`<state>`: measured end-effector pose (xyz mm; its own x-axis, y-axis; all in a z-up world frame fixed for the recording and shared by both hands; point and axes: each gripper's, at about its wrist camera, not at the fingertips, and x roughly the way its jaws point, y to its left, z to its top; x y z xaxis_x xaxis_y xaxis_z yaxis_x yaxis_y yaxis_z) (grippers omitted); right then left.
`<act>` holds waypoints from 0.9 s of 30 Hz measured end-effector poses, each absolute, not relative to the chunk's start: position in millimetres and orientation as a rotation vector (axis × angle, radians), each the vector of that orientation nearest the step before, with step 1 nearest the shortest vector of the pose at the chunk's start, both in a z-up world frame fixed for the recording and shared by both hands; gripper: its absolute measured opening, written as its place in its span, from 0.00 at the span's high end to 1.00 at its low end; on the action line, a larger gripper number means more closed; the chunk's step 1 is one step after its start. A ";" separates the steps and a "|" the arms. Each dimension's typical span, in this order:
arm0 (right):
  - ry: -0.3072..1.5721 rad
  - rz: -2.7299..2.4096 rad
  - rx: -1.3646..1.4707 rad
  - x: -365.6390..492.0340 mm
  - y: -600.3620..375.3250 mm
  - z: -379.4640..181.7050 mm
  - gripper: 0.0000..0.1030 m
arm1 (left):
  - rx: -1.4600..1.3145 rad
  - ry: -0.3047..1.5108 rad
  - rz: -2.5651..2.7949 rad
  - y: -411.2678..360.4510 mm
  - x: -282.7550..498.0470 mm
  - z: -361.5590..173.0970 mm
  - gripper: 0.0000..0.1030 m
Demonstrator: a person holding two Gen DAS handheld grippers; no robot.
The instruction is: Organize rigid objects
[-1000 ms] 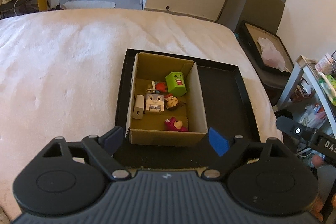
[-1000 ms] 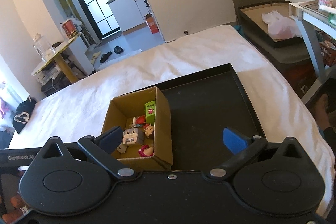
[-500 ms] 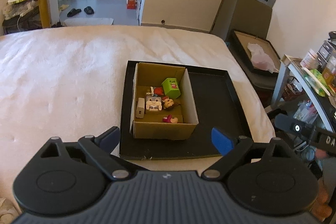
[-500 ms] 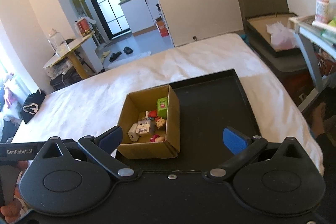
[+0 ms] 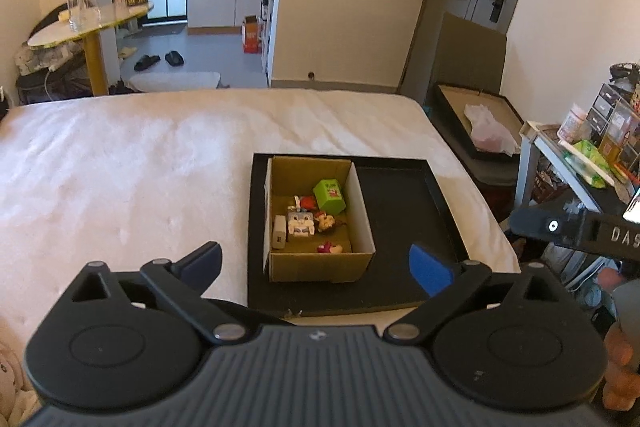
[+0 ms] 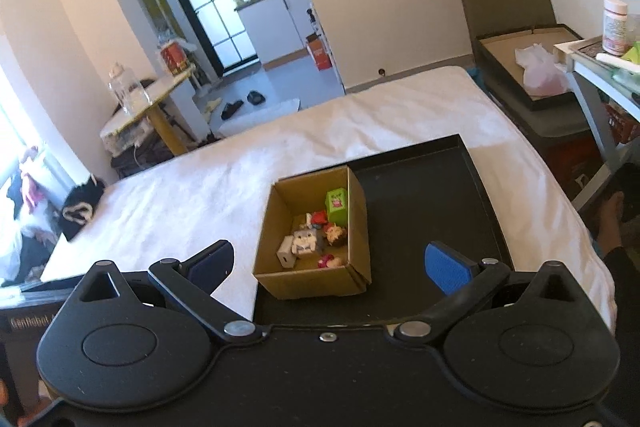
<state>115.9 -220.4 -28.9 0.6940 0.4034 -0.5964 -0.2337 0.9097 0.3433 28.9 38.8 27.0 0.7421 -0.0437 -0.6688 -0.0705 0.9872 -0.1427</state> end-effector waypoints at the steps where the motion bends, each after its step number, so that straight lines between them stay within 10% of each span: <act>1: 0.714 0.363 0.246 113.7 -220.5 -25.3 0.00 | -0.169 0.733 0.012 39.2 27.3 28.6 0.03; 27: 0.683 0.349 0.151 99.6 -206.0 -15.9 0.00 | -0.170 0.711 0.007 44.3 16.8 37.4 0.03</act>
<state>99.6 -206.0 -15.9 0.7206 0.3640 -0.5902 -0.2658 0.9311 0.2497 16.8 44.3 37.4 0.7582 -0.0515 -0.6500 -0.0640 0.9862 -0.1528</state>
